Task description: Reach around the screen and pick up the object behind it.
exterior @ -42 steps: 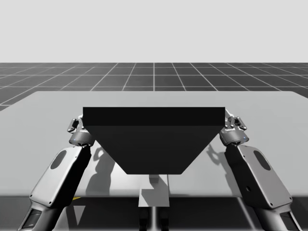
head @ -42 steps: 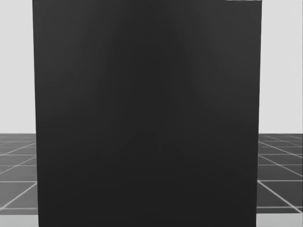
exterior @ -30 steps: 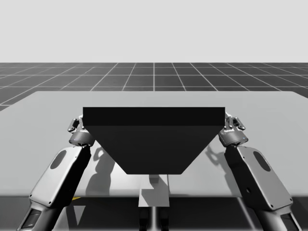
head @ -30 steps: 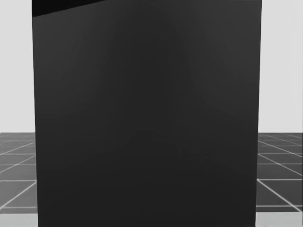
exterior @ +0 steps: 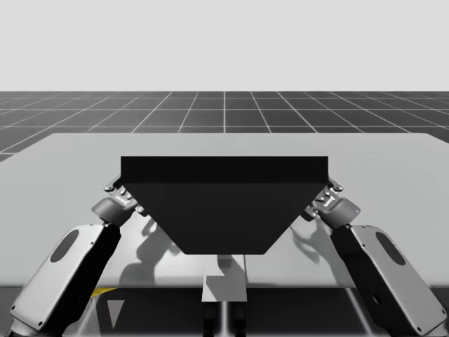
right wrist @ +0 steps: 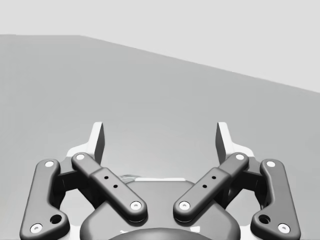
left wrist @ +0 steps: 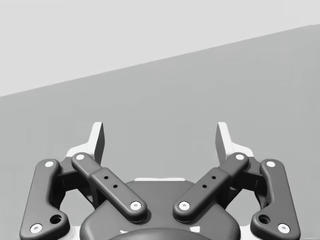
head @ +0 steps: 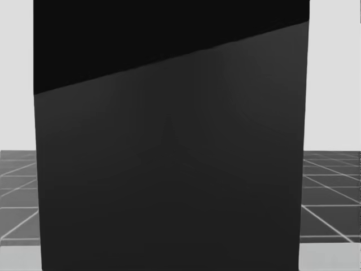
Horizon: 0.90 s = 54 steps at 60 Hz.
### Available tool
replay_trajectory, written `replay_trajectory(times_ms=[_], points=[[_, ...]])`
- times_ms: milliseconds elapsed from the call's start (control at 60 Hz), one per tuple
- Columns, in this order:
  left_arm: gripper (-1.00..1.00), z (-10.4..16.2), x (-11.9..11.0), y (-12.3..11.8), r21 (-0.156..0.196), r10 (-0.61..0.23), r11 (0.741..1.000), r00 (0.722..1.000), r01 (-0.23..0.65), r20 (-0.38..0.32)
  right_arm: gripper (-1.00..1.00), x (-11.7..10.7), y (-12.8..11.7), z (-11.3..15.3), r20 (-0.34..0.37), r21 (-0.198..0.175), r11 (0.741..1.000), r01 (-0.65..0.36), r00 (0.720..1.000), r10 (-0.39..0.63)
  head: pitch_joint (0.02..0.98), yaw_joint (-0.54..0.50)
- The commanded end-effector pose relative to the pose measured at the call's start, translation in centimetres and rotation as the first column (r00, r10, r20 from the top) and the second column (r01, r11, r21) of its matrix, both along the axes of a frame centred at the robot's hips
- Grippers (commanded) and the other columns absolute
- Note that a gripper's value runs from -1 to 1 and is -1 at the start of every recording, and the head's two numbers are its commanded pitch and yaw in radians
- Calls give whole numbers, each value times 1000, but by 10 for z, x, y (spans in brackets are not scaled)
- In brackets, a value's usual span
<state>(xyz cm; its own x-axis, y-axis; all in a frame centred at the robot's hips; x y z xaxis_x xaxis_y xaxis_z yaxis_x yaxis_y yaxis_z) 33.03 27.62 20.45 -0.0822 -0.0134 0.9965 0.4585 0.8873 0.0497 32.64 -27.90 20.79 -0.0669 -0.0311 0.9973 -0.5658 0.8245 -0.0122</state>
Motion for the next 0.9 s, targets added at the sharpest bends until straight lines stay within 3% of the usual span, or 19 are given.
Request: replay_trajectory(times_ms=[17,67,200,283,367,517,567,733,900], points=[[-1000,8,-20,-7,19,-165,986,986,165,-5,-1000,-16,9,-1,-6,-19,989,-144,990,144,93,-29],[-1000,8,-24,-8,18,-197,980,980,197,-17,-1000,-18,8,-1,-17,-16,988,-154,988,153,93,-30],[-1000,3,-36,-14,107,-263,958,964,266,-47,-1000,-28,0,-3,-77,1,988,-156,985,156,102,-38],[-1000,-4,-40,-15,127,-274,952,960,279,-58,-1000,-33,-5,-9,-112,4,988,-157,981,157,109,-44],[-1000,-10,-42,-15,125,-282,949,957,288,-66,-1000,-37,-8,-14,-118,-21,989,-144,983,140,112,-49],[-1000,-18,-41,-18,131,-284,947,956,292,-78,-1000,-41,-10,-28,-166,-19,992,-128,978,123,117,-52],[-1000,-19,-41,-19,130,-290,946,954,298,-79,-1000,-41,-9,-32,-180,-36,993,-116,978,108,119,-52],[-1000,-20,-41,-21,135,-296,943,952,304,-76,-1000,-25,-8,-47,-216,-52,993,-104,972,90,125,-60],[-1000,-22,-41,-22,139,-297,942,952,304,-70,-1000,-5,-1,-54,-209,-86,989,-120,973,100,130,-62]])
